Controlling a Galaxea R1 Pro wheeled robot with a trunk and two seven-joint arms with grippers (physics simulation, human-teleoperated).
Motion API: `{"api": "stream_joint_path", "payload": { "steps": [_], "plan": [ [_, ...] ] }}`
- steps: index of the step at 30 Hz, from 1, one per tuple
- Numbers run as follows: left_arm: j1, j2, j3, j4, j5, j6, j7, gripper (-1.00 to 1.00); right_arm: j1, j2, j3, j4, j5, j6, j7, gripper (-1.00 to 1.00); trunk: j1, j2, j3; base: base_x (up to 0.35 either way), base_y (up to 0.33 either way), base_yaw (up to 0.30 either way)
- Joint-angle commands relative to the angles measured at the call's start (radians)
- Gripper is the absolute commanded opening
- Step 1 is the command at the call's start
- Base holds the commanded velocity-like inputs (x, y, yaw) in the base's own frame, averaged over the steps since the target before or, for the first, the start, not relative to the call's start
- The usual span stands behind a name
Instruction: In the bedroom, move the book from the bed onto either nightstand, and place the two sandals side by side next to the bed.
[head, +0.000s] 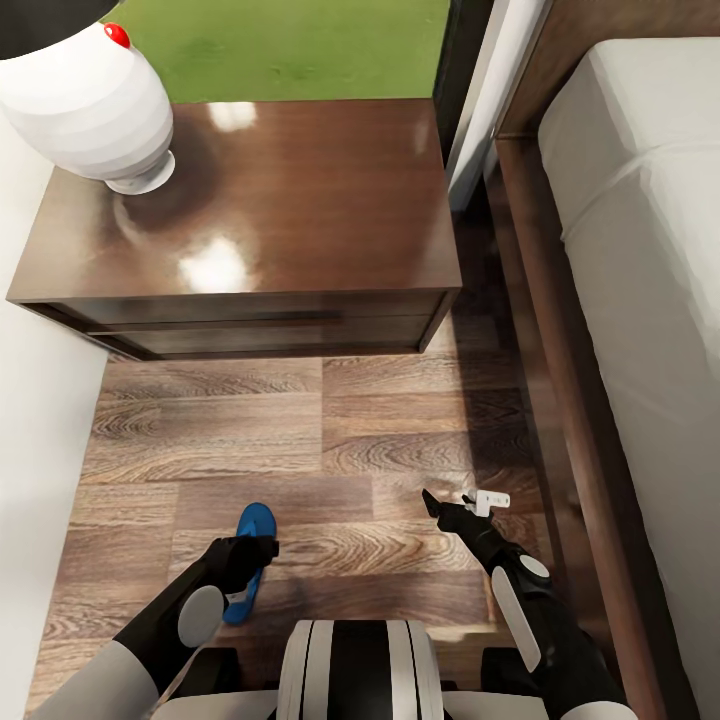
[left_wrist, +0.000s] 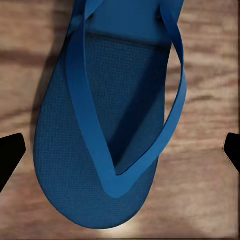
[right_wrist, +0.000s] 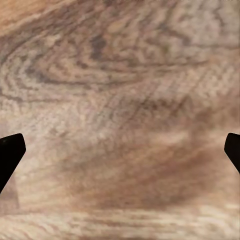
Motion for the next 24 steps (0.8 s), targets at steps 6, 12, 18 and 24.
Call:
{"api": "stream_joint_path", "payload": {
  "steps": [6,12,18,24],
  "plan": [
    [-0.001,0.001,-0.004,-0.001,-0.001,0.002,-0.009,1.00,0.000,0.001,-0.004,-0.001,-0.010,0.008,0.006,1.00,0.000,0.000,0.000,0.000,0.000,0.000],
    [-0.001,0.001,-0.003,-0.001,-0.001,0.002,-0.009,1.00,0.000,0.001,-0.004,-0.001,-0.010,0.008,0.006,1.00,0.000,0.000,0.000,0.000,0.000,0.000],
    [-0.001,0.001,-0.004,-0.001,-0.001,0.002,-0.009,1.00,0.000,0.001,-0.004,-0.001,-0.010,0.008,0.005,1.00,0.000,0.000,0.000,0.000,0.000,0.000],
    [-0.001,0.001,-0.005,-0.001,-0.001,0.002,-0.009,1.00,0.000,0.001,-0.004,-0.001,-0.010,0.008,0.005,1.00,0.000,0.000,0.000,0.000,0.000,0.000]
  ]
}}
